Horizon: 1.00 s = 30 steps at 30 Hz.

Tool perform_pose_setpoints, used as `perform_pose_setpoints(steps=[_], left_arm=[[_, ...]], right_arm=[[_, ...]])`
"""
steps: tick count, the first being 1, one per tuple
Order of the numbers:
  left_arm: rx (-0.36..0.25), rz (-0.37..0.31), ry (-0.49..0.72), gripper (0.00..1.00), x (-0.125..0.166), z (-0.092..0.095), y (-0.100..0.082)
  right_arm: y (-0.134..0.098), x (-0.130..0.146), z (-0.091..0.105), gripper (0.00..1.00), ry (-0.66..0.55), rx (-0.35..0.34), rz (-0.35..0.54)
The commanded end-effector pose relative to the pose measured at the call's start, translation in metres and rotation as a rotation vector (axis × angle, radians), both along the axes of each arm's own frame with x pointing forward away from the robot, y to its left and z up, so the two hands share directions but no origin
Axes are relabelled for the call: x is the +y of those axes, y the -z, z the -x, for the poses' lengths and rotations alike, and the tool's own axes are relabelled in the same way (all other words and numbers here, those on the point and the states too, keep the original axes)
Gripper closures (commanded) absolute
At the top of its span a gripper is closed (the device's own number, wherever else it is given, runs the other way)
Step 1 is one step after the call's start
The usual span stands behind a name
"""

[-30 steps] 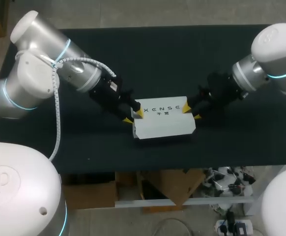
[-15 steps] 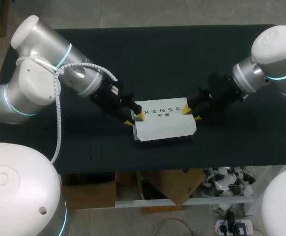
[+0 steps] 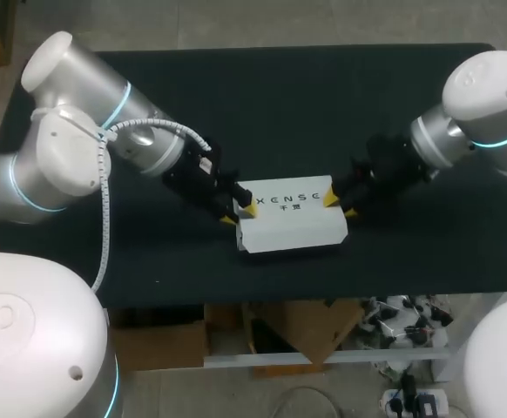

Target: Assemble the packaging by folding the flat box into shape, placing the metal phone stand inside, and closing the box properly

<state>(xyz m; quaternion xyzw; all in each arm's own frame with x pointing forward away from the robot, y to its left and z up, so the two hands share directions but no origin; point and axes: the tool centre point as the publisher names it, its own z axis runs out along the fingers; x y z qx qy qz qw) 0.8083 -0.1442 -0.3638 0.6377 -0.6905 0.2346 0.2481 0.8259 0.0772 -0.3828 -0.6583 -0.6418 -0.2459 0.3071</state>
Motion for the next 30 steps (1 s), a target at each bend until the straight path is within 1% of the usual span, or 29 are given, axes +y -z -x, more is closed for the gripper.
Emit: perform_pose_setpoints(steps=[1, 6, 11, 16, 18, 30], left_arm=[[-0.019, -0.01, -0.002, 0.53, -0.026, 0.004, 0.001], [-0.043, -0.017, 0.004, 0.52, -0.027, 0.007, 0.007], [-0.053, -0.016, 0.006, 0.51, -0.025, 0.009, 0.009], [-0.06, -0.025, 0.006, 0.5, -0.024, 0.01, 0.007], [-0.062, -0.038, 0.005, 0.51, -0.023, 0.01, 0.006], [-0.051, -0.092, 0.005, 0.51, -0.021, 0.009, 0.002]], right_arm=[[0.018, 0.032, 0.004, 0.54, -0.001, 0.0, 0.0], [0.024, 0.032, 0.006, 0.53, -0.005, 0.003, 0.005], [0.024, 0.031, 0.007, 0.53, -0.006, 0.004, 0.01], [0.018, 0.029, 0.008, 0.52, -0.002, -0.002, 0.024], [0.016, 0.028, 0.009, 0.52, 0.0, -0.005, 0.029], [0.015, 0.024, 0.008, 0.53, 0.003, 0.006, 0.063]])
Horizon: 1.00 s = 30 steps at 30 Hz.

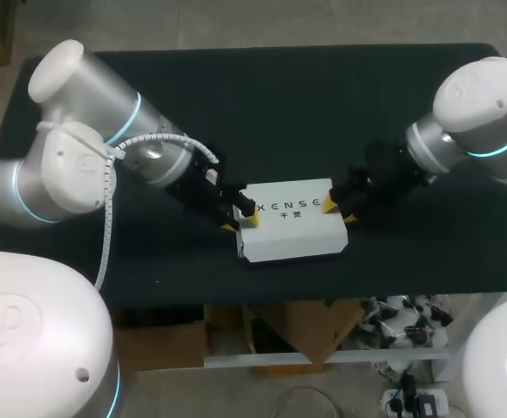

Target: Assemble the packaging by folding the flat box into shape, placing the metal phone stand inside, and closing the box properly

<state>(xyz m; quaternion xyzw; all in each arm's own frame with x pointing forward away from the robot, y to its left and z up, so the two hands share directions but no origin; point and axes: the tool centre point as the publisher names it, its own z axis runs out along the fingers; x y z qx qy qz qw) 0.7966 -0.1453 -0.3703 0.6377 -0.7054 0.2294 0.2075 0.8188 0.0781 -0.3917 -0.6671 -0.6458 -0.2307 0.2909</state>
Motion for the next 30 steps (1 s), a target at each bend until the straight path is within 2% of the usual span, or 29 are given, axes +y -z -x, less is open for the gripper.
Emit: perform_pose_setpoints(steps=[1, 11, 14, 19, 30], left_arm=[[0.007, -0.029, 0.002, 0.51, -0.02, -0.002, -0.004], [0.016, -0.042, 0.0, 0.5, -0.014, -0.003, -0.002], [0.019, -0.035, -0.001, 0.42, -0.012, -0.003, -0.001], [0.02, -0.025, -0.003, 0.4, -0.009, -0.002, 0.0], [0.022, -0.026, -0.008, 0.49, -0.006, -0.002, 0.002]], right_arm=[[0.006, 0.022, 0.001, 0.53, -0.002, 0.007, 0.018], [0.006, 0.017, 0.0, 0.52, 0.002, 0.013, 0.041], [0.006, 0.015, 0.001, 0.51, 0.005, 0.013, 0.043], [0.007, 0.013, 0.002, 0.51, 0.008, 0.01, 0.04], [0.008, 0.008, 0.002, 0.53, 0.01, 0.011, 0.046]])
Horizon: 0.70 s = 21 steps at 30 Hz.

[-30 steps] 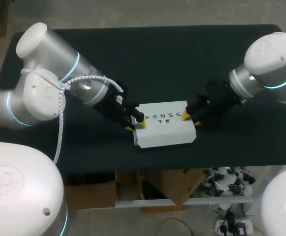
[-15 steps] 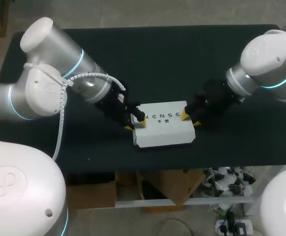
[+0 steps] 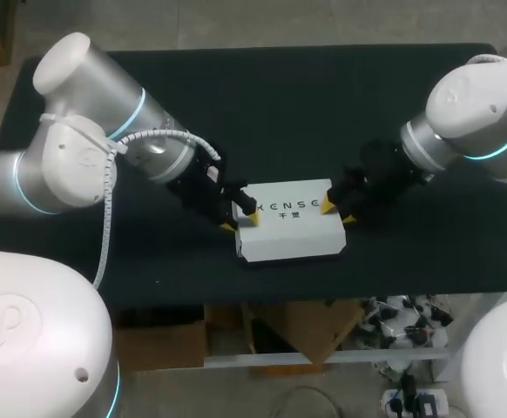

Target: Assemble the packaging by folding the flat box into shape, placing the metal phone stand inside, and closing the box properly

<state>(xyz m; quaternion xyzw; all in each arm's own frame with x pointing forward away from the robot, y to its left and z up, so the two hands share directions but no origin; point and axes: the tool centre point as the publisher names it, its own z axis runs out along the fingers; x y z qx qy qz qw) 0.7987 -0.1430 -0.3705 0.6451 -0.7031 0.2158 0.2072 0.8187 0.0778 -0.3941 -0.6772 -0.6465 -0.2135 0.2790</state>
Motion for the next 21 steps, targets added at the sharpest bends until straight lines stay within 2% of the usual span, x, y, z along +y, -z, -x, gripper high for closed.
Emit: perform_pose_setpoints(steps=[1, 5, 21], left_arm=[[0.001, -0.005, 0.0, 0.49, -0.008, 0.0, 0.002], [0.006, -0.008, -0.003, 0.46, -0.007, 0.0, 0.004], [0.016, -0.012, -0.027, 0.47, 0.008, 0.001, 0.006]], right_arm=[[0.006, 0.008, 0.002, 0.53, 0.002, -0.001, 0.003], [0.007, 0.006, 0.003, 0.53, 0.002, -0.002, 0.006], [0.007, -0.004, 0.005, 0.54, 0.012, 0.002, 0.03]])
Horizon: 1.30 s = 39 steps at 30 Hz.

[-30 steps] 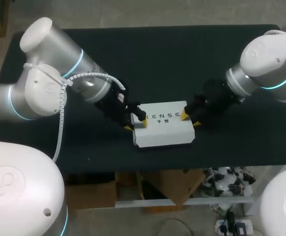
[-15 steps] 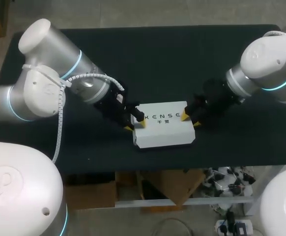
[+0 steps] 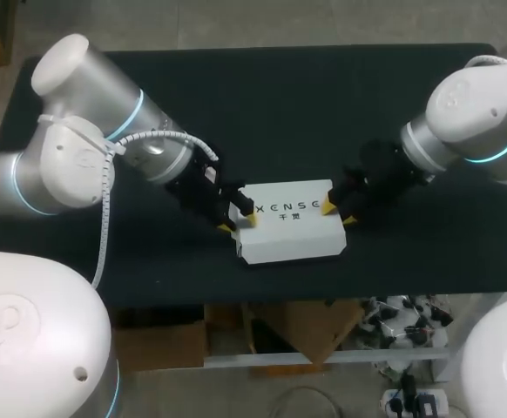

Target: Assemble the packaging by folding the flat box into shape, placing the metal phone stand inside, and closing the box properly

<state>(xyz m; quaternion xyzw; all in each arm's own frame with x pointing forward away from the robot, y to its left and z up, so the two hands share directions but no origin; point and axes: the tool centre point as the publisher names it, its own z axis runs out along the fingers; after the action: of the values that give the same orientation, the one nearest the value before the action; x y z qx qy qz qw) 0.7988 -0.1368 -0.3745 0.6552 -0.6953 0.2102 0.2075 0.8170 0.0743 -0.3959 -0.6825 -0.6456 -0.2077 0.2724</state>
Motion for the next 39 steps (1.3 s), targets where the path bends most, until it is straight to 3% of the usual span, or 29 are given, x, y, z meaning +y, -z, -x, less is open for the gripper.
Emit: perform_pose_setpoints(steps=[1, 39], left_arm=[[0.002, -0.005, -0.007, 0.47, 0.0023, 0.0017, 0.0021], [-0.019, -0.088, -0.014, 0.39, 0.0085, 0.0062, -0.007]], right_arm=[[0.0051, -0.0013, 0.004, 0.54, 0.005, 0.0, 0.013], [-0.0037, -0.0089, 0.0072, 0.54, 0.003, -0.012, 0.051]])
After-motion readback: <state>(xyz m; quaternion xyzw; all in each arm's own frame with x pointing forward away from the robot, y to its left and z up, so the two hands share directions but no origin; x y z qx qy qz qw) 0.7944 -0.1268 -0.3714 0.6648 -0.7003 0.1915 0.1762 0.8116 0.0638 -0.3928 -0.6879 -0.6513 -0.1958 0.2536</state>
